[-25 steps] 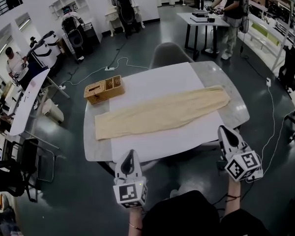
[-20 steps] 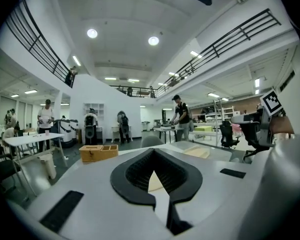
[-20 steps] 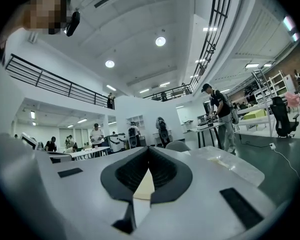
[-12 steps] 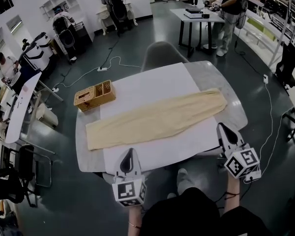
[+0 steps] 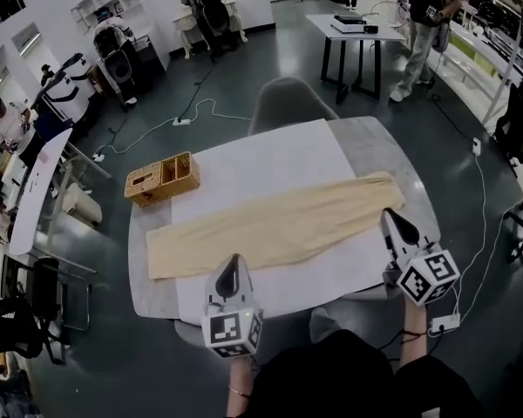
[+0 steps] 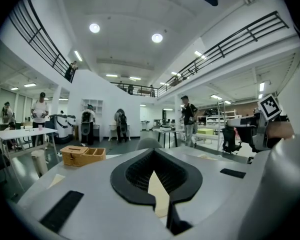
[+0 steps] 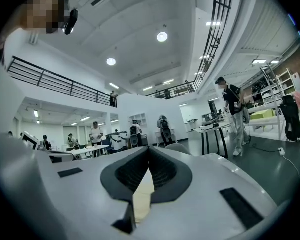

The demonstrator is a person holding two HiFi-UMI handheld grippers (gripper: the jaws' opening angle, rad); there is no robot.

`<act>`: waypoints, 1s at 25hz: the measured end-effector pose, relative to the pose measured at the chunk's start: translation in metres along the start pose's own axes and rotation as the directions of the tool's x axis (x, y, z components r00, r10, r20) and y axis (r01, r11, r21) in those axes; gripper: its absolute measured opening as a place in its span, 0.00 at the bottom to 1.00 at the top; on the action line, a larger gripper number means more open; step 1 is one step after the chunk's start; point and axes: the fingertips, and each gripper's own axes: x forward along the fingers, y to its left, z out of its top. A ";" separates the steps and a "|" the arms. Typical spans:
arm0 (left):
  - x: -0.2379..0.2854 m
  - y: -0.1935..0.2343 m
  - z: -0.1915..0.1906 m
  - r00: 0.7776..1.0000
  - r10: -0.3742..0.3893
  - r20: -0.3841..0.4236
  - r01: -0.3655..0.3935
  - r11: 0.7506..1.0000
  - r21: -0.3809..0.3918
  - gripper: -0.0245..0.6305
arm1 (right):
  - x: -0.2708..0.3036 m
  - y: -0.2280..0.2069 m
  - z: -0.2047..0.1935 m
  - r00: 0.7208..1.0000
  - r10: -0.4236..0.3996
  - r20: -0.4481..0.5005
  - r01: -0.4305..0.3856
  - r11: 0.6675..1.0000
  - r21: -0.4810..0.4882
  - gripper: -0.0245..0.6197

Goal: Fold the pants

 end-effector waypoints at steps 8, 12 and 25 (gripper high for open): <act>0.062 -0.034 -0.008 0.998 -0.057 -0.018 0.056 0.998 -0.020 0.05 | 0.034 -0.037 -0.013 0.998 0.027 -0.056 -0.028 0.999 -0.029 0.06; 0.085 -0.051 -0.021 0.994 -0.097 -0.059 0.096 0.995 -0.018 0.05 | 0.042 -0.058 -0.022 0.997 0.012 -0.082 -0.014 1.000 -0.024 0.06; 0.162 -0.097 -0.069 0.924 -0.296 -0.242 0.291 0.955 -0.056 0.05 | 0.076 -0.130 -0.080 0.966 -0.108 -0.236 0.119 0.992 0.034 0.06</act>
